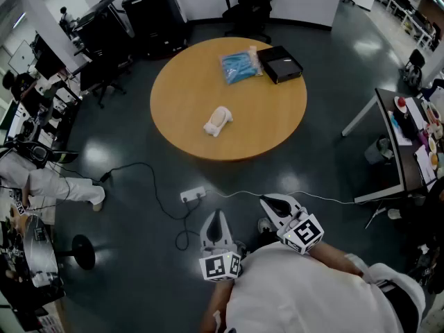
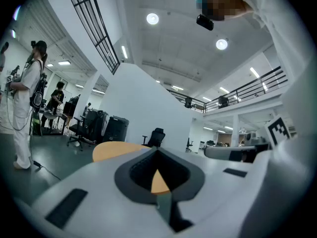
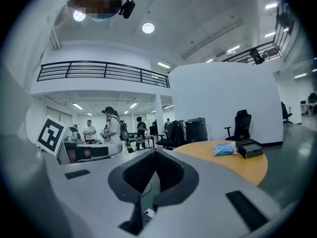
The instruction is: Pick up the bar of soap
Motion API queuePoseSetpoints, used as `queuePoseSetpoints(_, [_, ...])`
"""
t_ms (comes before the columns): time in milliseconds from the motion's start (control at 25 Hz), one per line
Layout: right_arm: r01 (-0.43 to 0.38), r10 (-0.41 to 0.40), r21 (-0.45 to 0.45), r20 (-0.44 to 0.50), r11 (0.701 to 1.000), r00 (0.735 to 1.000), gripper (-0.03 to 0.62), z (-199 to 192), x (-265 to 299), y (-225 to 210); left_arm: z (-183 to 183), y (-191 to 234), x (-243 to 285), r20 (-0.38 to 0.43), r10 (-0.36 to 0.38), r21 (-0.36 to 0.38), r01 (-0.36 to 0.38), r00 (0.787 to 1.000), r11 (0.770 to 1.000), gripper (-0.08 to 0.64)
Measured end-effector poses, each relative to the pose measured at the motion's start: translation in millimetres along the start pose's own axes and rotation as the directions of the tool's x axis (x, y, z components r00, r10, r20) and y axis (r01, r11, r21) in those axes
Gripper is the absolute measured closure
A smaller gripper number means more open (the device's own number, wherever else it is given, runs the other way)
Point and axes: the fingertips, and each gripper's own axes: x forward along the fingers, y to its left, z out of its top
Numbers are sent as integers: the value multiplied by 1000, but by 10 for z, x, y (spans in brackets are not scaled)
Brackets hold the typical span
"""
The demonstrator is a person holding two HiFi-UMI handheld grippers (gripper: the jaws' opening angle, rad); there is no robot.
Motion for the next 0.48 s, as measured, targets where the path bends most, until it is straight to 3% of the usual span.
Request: queuePoseSetpoints(480, [-16,16,11,19,1000,1000,580,26,-49,-102,-36,-64,93,-1,7,6,-7,1000,1000,555])
